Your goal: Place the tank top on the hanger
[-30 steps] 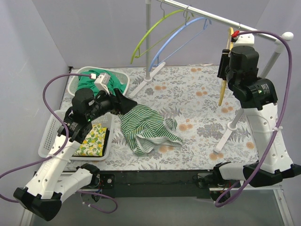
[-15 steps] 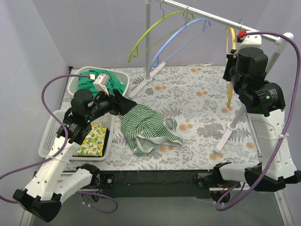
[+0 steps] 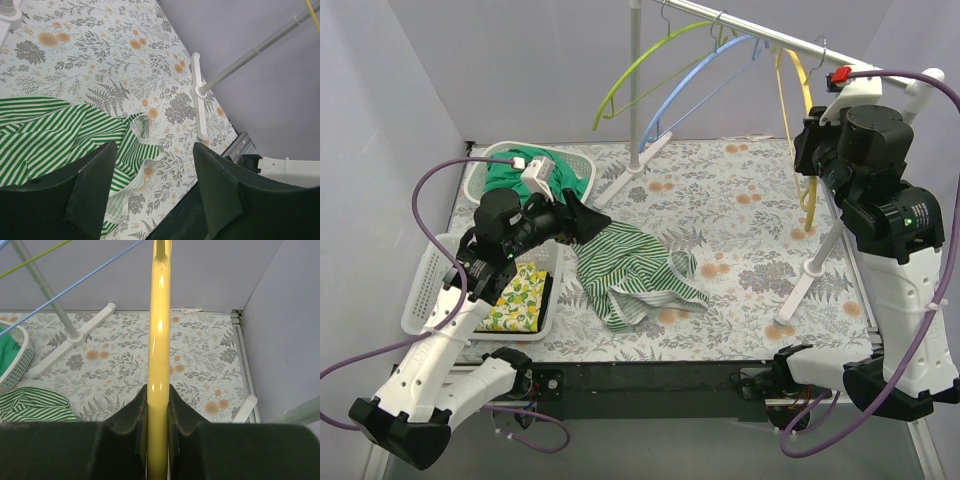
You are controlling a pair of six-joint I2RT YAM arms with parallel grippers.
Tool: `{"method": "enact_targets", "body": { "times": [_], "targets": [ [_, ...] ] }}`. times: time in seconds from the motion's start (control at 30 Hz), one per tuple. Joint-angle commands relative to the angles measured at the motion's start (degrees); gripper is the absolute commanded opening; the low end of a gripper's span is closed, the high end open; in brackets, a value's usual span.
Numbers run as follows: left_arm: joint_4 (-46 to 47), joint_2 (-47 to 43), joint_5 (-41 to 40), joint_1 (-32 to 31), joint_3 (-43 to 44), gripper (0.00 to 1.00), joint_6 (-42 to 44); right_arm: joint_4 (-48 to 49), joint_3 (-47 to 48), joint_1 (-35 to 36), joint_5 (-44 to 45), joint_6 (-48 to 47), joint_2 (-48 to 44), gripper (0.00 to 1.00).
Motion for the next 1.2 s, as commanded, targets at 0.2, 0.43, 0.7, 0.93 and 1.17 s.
{"method": "enact_targets", "body": {
  "times": [0.2,0.43,0.7,0.93,1.17],
  "targets": [
    [0.60,2.57,1.44,0.21,-1.38,0.62,0.58,-0.14,-4.05,-0.05,-12.12,1.37,-7.15,0.01],
    [-0.81,6.61,1.54,0.21,-4.88,0.60,-0.47,0.99,-24.24,-0.05,-27.60,7.52,-16.10,0.01],
    [-0.99,6.27,-3.82,-2.16,-13.68,0.59,-3.11,5.39,-47.63,0.04,-44.63,11.66,-29.64,0.01],
    [-0.99,0.38,-13.65,-10.49,-23.87,0.55,-11.45,-0.58,-46.25,0.04,-51.26,9.55,-32.20,0.01],
    [0.41,2.04,-24.47,-15.43,-26.87,0.49,-17.08,-5.41,-44.92,0.04,-62.68,7.44,-31.76,0.01]
  ]
}}
